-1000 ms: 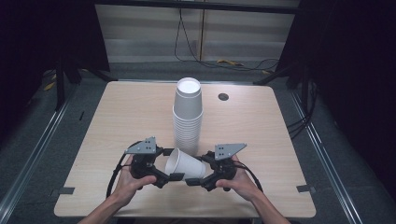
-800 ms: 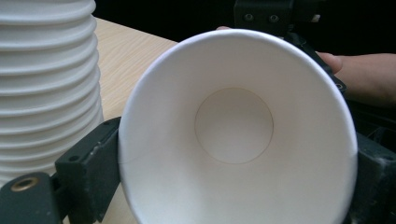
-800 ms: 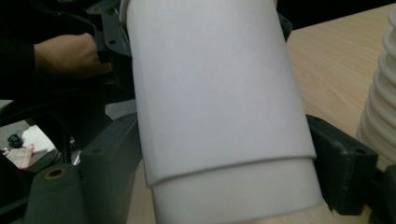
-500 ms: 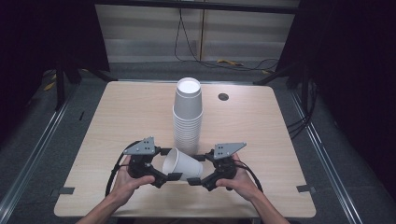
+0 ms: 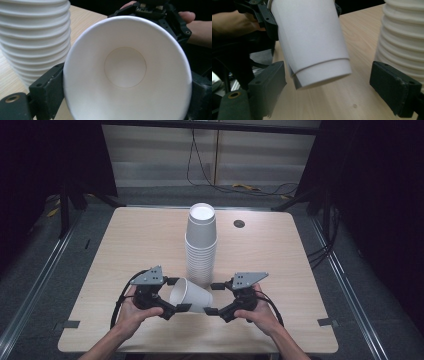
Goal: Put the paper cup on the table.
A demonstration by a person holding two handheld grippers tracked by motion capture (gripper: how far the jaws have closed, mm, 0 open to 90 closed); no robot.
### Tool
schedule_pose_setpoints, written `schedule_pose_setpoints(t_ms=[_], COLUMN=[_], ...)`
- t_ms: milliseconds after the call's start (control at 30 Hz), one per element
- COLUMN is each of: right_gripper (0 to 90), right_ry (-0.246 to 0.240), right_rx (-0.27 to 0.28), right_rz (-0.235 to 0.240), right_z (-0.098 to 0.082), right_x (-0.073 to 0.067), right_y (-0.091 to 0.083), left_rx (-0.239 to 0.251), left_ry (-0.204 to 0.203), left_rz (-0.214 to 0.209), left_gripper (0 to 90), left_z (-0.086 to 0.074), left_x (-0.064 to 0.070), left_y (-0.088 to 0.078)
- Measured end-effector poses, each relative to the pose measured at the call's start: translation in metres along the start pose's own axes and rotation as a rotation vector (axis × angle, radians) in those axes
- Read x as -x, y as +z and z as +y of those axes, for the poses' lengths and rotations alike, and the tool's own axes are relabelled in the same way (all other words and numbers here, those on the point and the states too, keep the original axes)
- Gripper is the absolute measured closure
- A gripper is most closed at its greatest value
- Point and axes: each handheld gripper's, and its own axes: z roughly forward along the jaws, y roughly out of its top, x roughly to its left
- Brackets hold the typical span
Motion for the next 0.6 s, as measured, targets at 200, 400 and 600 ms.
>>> schedule_pose_setpoints(t_ms=[200, 400, 600], right_gripper=[13.5, 13.4, 13.5], right_ry=[0.007, 0.007, 0.020], right_rx=[-0.005, -0.014, -0.004], right_rz=[-0.063, -0.163, -0.223], right_z=[-0.004, -0.009, -0.013], right_x=[-0.002, -0.007, -0.005], right_y=[-0.006, -0.013, -0.021], left_rx=[-0.025, -0.045, -0.077], left_ry=[-0.002, -0.009, -0.013], left_rz=[0.036, 0.062, 0.090], left_gripper=[8.2, 8.2, 8.2], left_z=[-0.005, -0.006, -0.005], left_x=[-0.002, -0.006, -0.010], left_y=[-0.002, -0.007, -0.011])
